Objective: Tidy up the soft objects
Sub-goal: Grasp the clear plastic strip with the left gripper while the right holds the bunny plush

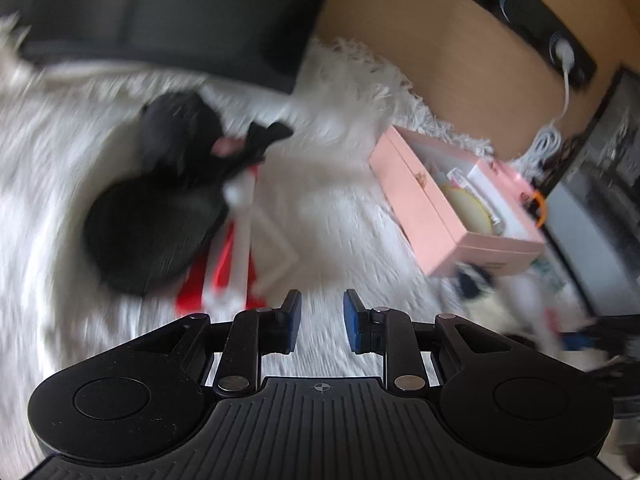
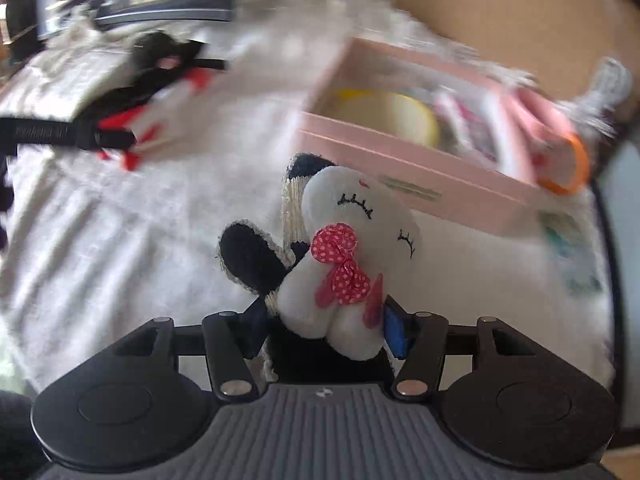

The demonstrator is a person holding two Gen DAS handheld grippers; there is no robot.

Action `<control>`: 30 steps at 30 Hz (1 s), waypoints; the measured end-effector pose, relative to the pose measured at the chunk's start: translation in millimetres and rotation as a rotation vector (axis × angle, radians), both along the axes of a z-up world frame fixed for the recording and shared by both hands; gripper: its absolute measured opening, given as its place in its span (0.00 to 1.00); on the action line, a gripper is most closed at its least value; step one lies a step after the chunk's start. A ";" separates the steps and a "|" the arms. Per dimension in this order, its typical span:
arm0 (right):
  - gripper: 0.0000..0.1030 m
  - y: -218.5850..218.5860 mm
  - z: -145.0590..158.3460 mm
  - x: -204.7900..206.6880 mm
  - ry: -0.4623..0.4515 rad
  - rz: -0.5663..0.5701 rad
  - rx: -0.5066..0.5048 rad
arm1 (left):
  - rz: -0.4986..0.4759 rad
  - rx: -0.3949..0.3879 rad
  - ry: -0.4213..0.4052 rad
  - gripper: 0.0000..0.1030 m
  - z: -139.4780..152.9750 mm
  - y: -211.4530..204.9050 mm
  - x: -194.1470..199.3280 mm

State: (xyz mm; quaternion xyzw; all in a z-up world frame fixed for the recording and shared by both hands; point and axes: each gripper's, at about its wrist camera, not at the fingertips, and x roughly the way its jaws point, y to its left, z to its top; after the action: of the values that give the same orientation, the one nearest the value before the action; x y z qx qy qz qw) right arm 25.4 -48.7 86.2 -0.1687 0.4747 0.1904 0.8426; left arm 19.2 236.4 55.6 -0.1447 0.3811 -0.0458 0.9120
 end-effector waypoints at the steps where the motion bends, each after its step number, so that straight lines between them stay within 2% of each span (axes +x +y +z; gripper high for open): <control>1: 0.63 -8.9 -1.4 -2.4 -0.001 -0.017 0.000 | -0.020 0.043 0.011 0.25 -2.2 -4.2 10.7; 5: 0.74 -33.6 -8.0 -10.2 0.002 -0.095 0.056 | -0.046 0.224 0.061 0.25 -15.0 -14.8 41.8; 7: 0.77 -38.1 -12.2 -14.1 0.015 -0.104 0.078 | -0.079 0.267 0.080 0.25 -19.6 -15.4 48.0; 12: 0.79 -32.1 -32.1 -18.3 0.059 -0.101 0.066 | -0.108 0.269 0.135 0.26 -32.0 -13.0 65.5; 13: 0.84 -32.1 -34.7 -18.6 0.046 -0.102 0.072 | -0.102 0.264 0.134 0.26 -33.5 -12.2 68.0; 17: 0.95 -36.7 -40.4 -17.0 0.034 -0.131 0.092 | -0.065 0.226 0.128 0.26 -35.7 -9.4 75.0; 19: 0.99 -39.7 -42.7 -17.3 0.026 -0.140 0.104 | -0.068 0.238 0.122 0.26 -36.0 -10.7 73.2; 22: 1.00 -39.8 -44.2 -18.8 0.012 -0.136 0.105 | -0.085 0.287 0.088 0.26 -38.2 -17.4 68.0; 26: 1.00 -42.2 -44.2 -18.6 0.004 -0.120 0.113 | -0.084 0.267 0.097 0.26 -36.2 -14.2 69.9; 30: 1.00 -44.1 -45.0 -21.2 -0.009 -0.115 0.122 | -0.087 0.275 0.096 0.17 -34.9 -13.4 67.4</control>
State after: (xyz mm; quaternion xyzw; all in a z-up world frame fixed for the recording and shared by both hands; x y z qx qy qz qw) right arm 4.3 -92.9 41.2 -0.0903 0.4671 0.1694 0.8631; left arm 86.6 223.0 20.7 -0.0038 0.4329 -0.0259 0.9011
